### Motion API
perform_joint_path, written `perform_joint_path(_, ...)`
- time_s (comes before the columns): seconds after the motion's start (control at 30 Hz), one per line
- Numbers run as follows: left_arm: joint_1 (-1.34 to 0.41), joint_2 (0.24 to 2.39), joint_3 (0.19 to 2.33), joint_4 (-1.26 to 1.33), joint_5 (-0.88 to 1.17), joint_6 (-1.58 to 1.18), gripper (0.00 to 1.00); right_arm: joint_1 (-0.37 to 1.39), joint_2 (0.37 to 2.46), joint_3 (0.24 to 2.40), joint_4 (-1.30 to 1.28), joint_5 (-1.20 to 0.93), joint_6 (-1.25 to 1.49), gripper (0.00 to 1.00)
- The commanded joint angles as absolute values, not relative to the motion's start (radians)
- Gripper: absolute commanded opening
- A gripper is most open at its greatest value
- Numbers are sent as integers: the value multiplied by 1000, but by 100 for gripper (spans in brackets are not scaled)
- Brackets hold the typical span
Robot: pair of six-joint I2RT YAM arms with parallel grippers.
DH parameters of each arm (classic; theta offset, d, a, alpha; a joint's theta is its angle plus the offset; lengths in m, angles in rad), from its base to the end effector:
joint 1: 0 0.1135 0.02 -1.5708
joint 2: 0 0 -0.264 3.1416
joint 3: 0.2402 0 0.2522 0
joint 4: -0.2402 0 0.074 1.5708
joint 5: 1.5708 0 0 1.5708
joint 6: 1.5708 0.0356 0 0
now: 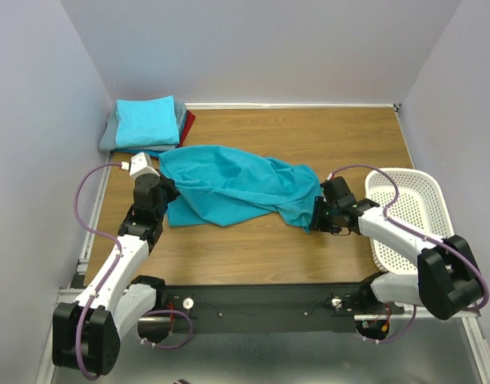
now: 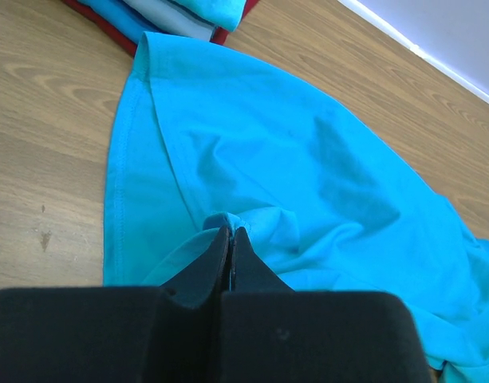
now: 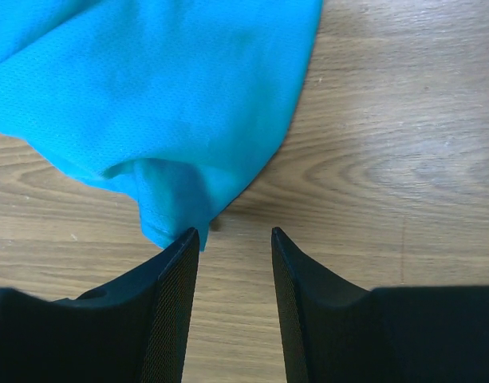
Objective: Fold and stack the t-shirts
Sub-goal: Flatten the tshirt out
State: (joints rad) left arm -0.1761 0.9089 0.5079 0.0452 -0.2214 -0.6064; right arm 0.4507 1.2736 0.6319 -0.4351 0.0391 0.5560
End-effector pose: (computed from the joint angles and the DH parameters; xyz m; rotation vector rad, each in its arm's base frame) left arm 0.2068 -0.0289 0.2435 -0.5561 1.8482 -0.3124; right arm 0.2047 0.0975 0.1709 0.1541 2.6722 0.2797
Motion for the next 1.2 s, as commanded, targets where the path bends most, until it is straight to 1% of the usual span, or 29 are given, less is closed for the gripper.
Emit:
perform_joint_path(0.0,-170,913,502,74,-199,-595,0,459,1281,620,-403,9,572,49)
perform_joint_path(0.7,-170,920,500,78,-190,-591,0,508,1341,627,-365,5,581,49)
perform_joint_path(1.0,-170,920,499,78,-189,-589,0,551,1387,635,-365,41,592,48)
perform_joint_path(1.07,-170,920,499,78,-187,-589,0,557,1391,634,-365,46,591,46)
perform_joint_path(1.1,-170,922,499,77,-187,-589,0,558,1391,634,-365,48,591,43)
perform_joint_path(1.13,-170,920,499,80,-189,-589,0,560,1394,632,-365,52,591,36)
perform_joint_path(1.17,-170,920,499,80,-189,-589,0,561,1402,630,-365,55,589,33)
